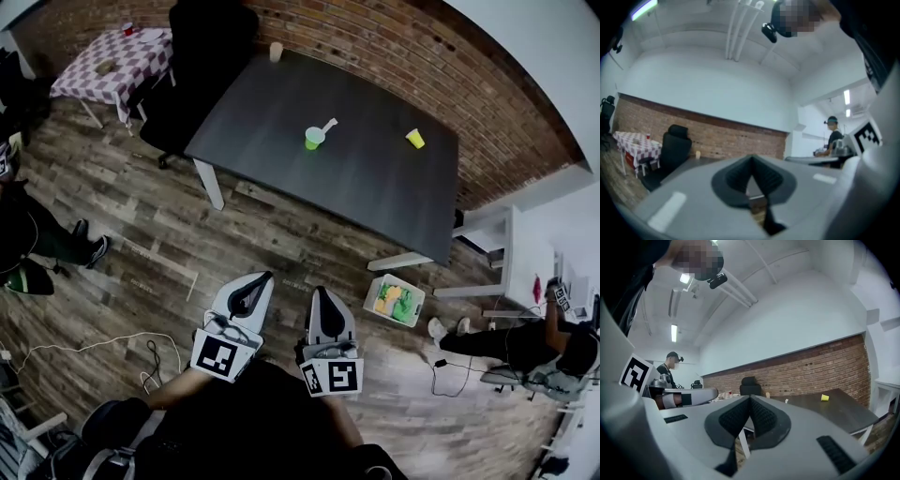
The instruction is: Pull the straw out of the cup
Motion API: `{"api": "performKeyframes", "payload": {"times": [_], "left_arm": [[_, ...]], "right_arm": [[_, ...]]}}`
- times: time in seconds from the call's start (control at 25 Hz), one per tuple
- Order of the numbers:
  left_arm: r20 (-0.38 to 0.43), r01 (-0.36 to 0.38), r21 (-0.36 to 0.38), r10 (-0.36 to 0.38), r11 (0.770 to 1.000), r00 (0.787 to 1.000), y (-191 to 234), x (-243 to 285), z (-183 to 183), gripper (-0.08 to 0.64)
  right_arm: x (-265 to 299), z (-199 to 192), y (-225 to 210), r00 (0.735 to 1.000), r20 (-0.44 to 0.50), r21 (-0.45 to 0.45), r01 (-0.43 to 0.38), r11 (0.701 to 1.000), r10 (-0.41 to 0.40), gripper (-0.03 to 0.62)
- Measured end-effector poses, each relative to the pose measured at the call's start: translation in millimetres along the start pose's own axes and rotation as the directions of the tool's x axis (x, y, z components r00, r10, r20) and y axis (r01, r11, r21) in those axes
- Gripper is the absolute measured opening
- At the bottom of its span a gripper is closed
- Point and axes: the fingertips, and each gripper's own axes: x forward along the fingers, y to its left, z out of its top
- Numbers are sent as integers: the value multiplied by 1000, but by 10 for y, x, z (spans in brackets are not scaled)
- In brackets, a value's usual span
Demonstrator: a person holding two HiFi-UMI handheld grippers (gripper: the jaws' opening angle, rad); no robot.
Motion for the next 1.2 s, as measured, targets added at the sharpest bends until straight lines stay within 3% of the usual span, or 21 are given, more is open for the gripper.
{"api": "performKeyframes", "payload": {"times": [0.2, 0.52, 0.64, 0.92, 1.2], "left_arm": [[-27, 33, -12, -33, 999, 999, 446, 347, 29, 5], [20, 45, -1, -45, 999, 999, 1087, 755, 229, 5], [32, 39, -20, -38, 999, 999, 1191, 773, 276, 5], [-23, 63, -22, -64, 998, 998, 1302, 982, 105, 5], [16, 58, -15, -57, 998, 998, 1395, 1446, 66, 5]], "right_arm": [[577, 72, -55, 999, 1, 4, 33, 999, -33, 3], [1164, 198, -91, 996, 29, 0, 83, 997, -83, 3], [1251, 213, -102, 995, 25, -3, 95, 996, -95, 3], [1526, 251, -259, 993, 50, -1, 104, 995, -104, 3], [1870, 165, -592, 995, 53, 7, 89, 996, -89, 3]]}}
